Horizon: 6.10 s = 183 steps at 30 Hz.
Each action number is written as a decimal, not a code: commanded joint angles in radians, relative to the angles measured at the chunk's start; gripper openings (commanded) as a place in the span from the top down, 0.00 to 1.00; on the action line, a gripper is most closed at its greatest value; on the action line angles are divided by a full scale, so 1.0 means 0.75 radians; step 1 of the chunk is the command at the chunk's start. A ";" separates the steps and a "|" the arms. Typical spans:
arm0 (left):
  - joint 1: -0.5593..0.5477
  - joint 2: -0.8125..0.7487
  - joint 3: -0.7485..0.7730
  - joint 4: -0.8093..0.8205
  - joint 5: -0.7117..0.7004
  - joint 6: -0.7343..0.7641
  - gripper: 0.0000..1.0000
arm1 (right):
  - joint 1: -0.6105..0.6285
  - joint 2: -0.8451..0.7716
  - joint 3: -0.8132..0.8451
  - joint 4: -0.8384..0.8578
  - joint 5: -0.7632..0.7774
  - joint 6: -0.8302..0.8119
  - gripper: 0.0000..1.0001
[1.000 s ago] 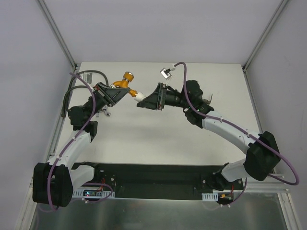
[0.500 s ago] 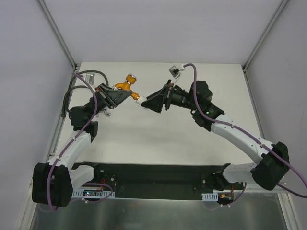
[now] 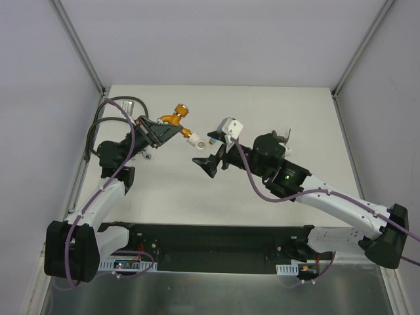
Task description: Install the water faucets
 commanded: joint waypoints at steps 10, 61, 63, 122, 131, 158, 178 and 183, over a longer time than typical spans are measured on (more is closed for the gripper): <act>0.002 -0.006 0.059 0.053 0.009 -0.019 1.00 | 0.177 0.227 0.090 0.186 0.466 -0.563 0.06; -0.010 -0.053 0.033 0.742 0.111 -0.048 1.00 | -0.305 0.465 0.193 1.122 -0.812 1.779 0.98; -0.017 -0.063 0.033 0.740 0.115 -0.033 1.00 | -0.307 0.521 0.215 1.233 -0.824 1.944 0.98; -0.015 -0.078 0.100 -0.050 0.037 0.073 1.00 | 0.433 0.517 0.266 0.304 1.246 -1.244 0.29; -0.015 -0.076 0.102 0.012 0.058 0.053 1.00 | 0.421 0.444 0.236 0.290 1.154 -1.083 0.98; -0.017 -0.053 0.072 0.572 0.150 -0.037 1.00 | -0.248 0.372 0.469 0.204 -1.087 0.800 0.98; -0.002 -0.080 0.025 0.268 -0.003 0.022 1.00 | -0.342 0.356 0.356 0.330 -0.947 0.940 0.11; 0.000 -0.090 0.031 0.161 -0.018 0.051 1.00 | -0.330 0.205 0.364 -0.087 -0.661 0.581 0.02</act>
